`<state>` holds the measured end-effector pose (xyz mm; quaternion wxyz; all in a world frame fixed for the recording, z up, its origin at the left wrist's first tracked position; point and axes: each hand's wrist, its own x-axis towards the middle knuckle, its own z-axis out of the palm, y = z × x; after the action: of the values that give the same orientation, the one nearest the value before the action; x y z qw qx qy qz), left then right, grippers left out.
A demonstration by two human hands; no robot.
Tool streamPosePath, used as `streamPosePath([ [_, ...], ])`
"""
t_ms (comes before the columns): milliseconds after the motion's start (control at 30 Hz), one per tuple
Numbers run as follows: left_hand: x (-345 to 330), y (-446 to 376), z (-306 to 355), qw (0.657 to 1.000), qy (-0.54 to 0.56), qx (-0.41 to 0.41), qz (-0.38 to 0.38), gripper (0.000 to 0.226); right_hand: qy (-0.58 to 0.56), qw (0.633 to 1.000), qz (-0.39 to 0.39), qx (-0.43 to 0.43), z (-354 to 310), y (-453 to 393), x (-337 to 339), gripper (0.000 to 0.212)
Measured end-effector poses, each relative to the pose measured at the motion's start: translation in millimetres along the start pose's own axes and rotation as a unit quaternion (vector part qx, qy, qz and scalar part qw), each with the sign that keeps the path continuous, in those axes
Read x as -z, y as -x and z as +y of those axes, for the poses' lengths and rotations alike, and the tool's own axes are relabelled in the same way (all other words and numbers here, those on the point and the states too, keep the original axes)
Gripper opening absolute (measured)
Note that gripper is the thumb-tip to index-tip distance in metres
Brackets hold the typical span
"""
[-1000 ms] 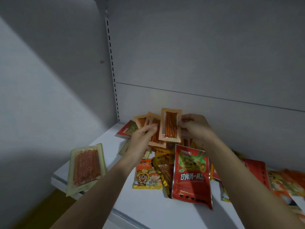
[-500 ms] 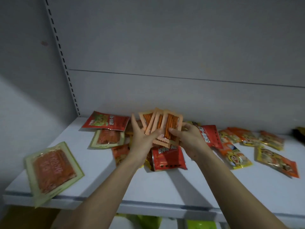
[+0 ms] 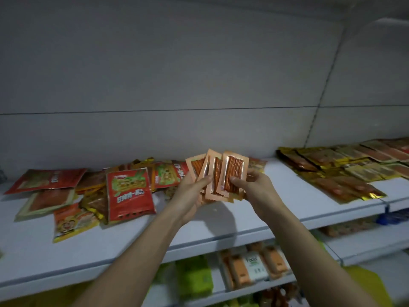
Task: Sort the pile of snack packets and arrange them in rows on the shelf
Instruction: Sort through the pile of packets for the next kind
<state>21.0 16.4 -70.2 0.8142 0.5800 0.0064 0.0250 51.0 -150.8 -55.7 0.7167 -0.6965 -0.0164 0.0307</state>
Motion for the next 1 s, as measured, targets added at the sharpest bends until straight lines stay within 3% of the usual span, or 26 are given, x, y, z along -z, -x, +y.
streamPosePath([
  [167,-114,10,-40,1.000,0.017,0.018,0.000,0.031,-0.025,0.998,0.013,-0.057,-1,32,116,0.014],
  [333,-219,15,-74,0.999,0.036,0.007,-0.025,0.037,-0.052,0.996,0.060,-0.050,-8,54,226,0.018],
  [500,-300,5,-100,0.994,0.071,0.057,-0.060,0.033,-0.067,0.993,0.097,-0.030,-17,52,311,0.020],
  [633,-353,-17,-119,0.986,0.096,0.107,-0.084,0.030,-0.044,0.991,0.122,-0.015,-17,33,370,0.023],
  [1000,-516,-133,-198,0.971,0.136,0.136,-0.144,0.029,-0.014,0.981,0.193,-0.021,-13,-77,539,0.020],
])
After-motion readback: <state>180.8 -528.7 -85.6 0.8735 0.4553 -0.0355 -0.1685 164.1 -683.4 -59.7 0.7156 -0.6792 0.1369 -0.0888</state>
